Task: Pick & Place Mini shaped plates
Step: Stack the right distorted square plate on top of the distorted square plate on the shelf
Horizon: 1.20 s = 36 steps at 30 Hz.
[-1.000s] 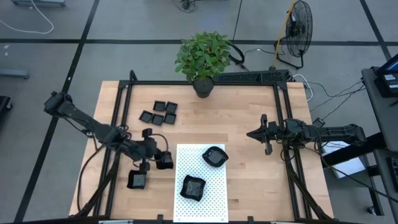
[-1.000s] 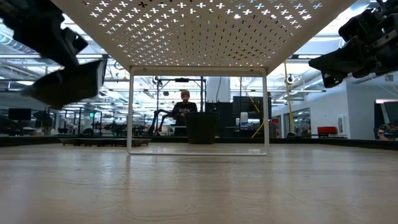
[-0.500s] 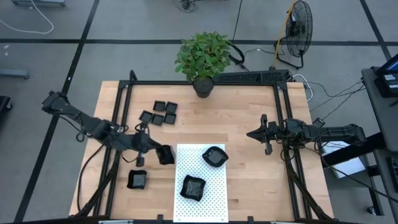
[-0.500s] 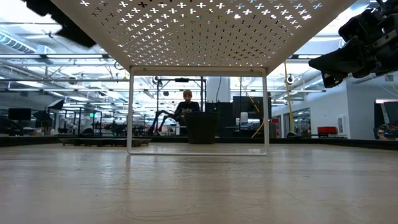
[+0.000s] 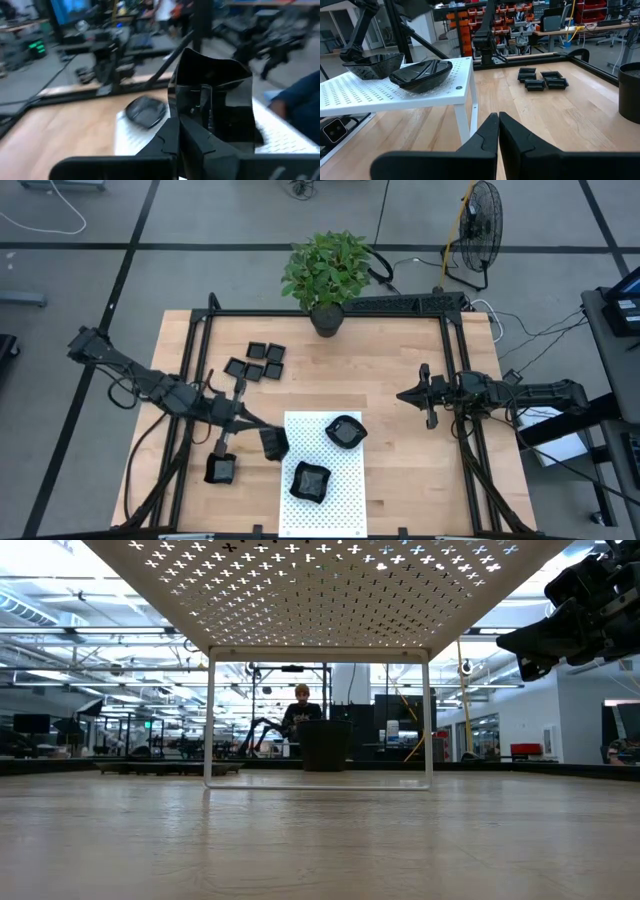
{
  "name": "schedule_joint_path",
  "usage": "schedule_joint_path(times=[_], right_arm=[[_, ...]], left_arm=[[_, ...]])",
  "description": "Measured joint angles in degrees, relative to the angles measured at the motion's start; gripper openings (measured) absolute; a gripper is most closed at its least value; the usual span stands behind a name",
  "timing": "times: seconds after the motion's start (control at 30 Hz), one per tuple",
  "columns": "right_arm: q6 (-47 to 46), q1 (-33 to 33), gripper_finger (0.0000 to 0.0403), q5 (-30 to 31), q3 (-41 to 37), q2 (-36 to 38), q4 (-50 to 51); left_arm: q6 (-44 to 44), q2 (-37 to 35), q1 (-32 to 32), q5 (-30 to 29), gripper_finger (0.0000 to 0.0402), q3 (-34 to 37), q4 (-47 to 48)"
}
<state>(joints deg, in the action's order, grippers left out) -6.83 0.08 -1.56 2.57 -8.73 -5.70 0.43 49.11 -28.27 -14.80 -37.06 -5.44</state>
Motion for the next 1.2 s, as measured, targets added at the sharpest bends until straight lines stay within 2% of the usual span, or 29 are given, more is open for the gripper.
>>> schedule_joint_path(times=[0.2,0.3,0.4,0.53,0.9,1.03,1.2], right_arm=[[0.0,0.01,0.0,-0.02,0.0,-0.01,-0.02],[0.01,0.02,0.0,-0.02,0.0,-0.02,-0.02],[0.0,0.0,0.0,-0.01,0.0,-0.01,-0.02],[0.0,0.0,0.0,0.0,0.0,-0.02,-0.01],[0.0,0.0,0.0,-0.01,0.0,-0.01,-0.02],[0.0,0.0,0.0,-0.01,0.0,-0.02,-0.02],[0.0,0.02,0.0,-0.02,0.0,-0.02,-0.02]], left_arm=[[3.41,5.87,0.0,7.5,0.001,-0.02,-9.22],[4.24,8.99,0.06,7.75,0.0004,-0.07,-12.4],[4.24,12.25,0.45,7.73,0.0009,-2.43,-11.68],[4.63,17.11,0.61,7.73,0.0006,-9.12,-6.64],[8.16,33.26,0.77,7.37,0.0005,-31.39,16.33],[8.31,37.33,0.79,7.33,0.0013,-34.14,18.75],[8.15,39.45,0.79,7.29,0.0004,-34.29,19.44]])
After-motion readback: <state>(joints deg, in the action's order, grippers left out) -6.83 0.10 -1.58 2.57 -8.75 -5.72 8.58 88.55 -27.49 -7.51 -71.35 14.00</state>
